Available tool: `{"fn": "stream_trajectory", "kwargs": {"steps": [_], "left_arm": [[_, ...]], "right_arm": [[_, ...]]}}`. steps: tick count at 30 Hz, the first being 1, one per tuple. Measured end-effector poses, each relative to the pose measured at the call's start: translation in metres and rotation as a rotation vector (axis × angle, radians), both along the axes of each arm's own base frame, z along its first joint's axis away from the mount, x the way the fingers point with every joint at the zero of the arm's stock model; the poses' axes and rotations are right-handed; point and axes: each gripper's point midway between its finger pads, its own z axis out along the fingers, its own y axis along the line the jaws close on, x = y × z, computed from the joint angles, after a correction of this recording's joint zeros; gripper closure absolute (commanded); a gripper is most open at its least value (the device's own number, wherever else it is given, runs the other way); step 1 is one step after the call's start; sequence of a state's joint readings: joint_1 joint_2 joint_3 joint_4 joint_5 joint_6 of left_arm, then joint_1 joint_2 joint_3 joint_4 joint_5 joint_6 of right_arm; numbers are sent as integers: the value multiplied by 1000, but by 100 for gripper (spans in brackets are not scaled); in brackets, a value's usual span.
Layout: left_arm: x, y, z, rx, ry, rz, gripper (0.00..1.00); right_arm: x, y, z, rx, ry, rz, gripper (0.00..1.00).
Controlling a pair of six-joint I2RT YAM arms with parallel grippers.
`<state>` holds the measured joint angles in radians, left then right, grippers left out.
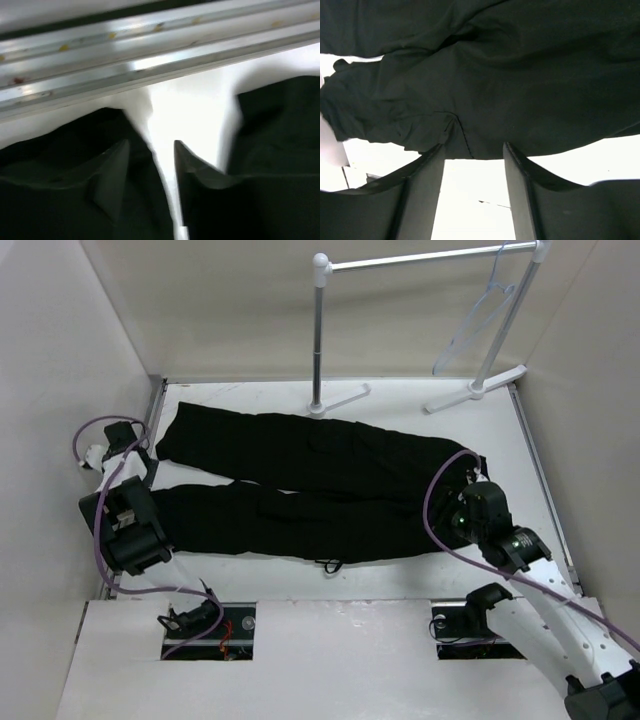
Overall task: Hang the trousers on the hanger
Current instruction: Flatten out the trousers at the center of the board.
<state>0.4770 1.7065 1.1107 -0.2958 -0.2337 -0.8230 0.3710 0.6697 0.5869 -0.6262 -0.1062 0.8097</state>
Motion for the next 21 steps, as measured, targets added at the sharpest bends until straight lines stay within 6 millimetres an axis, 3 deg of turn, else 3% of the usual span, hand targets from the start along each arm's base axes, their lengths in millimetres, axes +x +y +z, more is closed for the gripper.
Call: {"fn": "stream_trajectory", "kwargs": {"steps": [1, 3, 5, 6, 8, 9, 12, 16, 21], "left_arm": [[4, 0, 6, 17, -8, -7, 44], [3, -3, 17, 36, -18, -18, 43], [-11, -10, 30, 54, -35, -20, 43], [-24, -15, 38, 62, -44, -18, 43], [-56, -28, 56, 83, -72, -10, 45], [-74, -35, 65, 95, -91, -4, 46], [-129, -53, 75, 117, -138, 50, 47], [-194, -64, 44, 72, -63, 183, 47], [-212, -74, 6, -56, 53, 258, 47]], "right_arm": [[0, 0, 1, -1, -2, 0, 38], [0, 0, 3, 2, -11, 0, 36], [0, -1, 6, 5, -23, -1, 36], [-1, 0, 7, 8, -29, 1, 42], [-3, 2, 11, 14, -48, 16, 74], [-5, 4, 13, 19, -54, 30, 85], [-14, 15, 13, 33, -51, 85, 91], [-25, 30, 10, 33, -28, 168, 79], [-32, 37, 9, 36, -20, 215, 68]]}}
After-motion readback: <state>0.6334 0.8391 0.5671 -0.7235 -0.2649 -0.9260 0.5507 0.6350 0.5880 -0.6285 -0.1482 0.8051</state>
